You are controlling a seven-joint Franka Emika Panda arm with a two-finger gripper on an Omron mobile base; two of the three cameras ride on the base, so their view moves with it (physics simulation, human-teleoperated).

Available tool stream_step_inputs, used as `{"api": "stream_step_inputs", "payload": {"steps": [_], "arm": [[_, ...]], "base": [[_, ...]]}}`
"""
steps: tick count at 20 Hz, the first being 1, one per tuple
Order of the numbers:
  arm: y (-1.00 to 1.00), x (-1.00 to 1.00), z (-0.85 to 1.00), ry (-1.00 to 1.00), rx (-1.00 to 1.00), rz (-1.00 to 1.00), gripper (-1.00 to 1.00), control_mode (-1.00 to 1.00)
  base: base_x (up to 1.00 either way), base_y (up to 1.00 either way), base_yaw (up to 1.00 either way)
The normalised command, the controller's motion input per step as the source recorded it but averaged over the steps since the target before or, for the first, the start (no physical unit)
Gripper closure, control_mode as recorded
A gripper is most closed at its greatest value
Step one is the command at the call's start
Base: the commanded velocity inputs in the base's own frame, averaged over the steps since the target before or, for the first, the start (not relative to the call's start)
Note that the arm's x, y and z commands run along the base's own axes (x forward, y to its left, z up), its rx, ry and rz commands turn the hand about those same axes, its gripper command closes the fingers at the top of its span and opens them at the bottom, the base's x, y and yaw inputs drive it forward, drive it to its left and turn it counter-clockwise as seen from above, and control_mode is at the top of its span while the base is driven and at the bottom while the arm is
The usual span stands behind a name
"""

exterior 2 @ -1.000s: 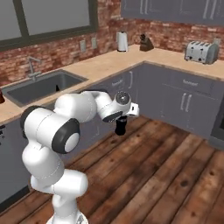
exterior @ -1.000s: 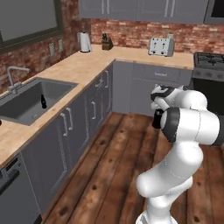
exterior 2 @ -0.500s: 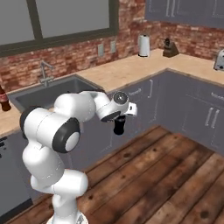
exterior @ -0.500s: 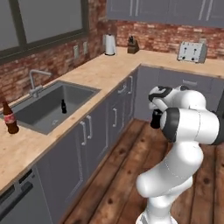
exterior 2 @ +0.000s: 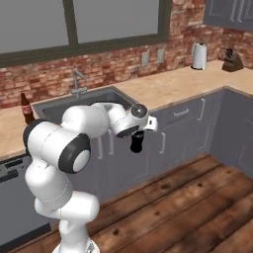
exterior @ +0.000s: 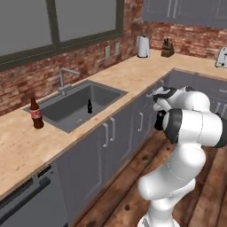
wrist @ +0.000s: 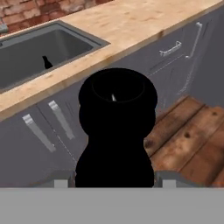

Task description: Place the large bottle from the dining counter next to the other large bottle outside the sink, and place the small bottle from the dining counter next to the other small bottle inside the sink.

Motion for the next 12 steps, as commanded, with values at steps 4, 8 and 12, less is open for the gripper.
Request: {"api": "stream_step_inputs", "payload": {"steps": [4, 8, 12], "arm": [[0.0, 0.0, 0.0, 0.0, 0.0, 0.0, 1.0, 1.0], [0.0, 0.0, 0.0, 0.0, 0.0, 0.0, 1.0, 1.0], [0.0, 0.0, 0.0, 0.0, 0.0, 0.0, 1.0, 1.0]], "base": [[0.29, 0.04, 0.41], [0.3, 0.0, 0.4], [0.29, 0.0, 0.38]]}}
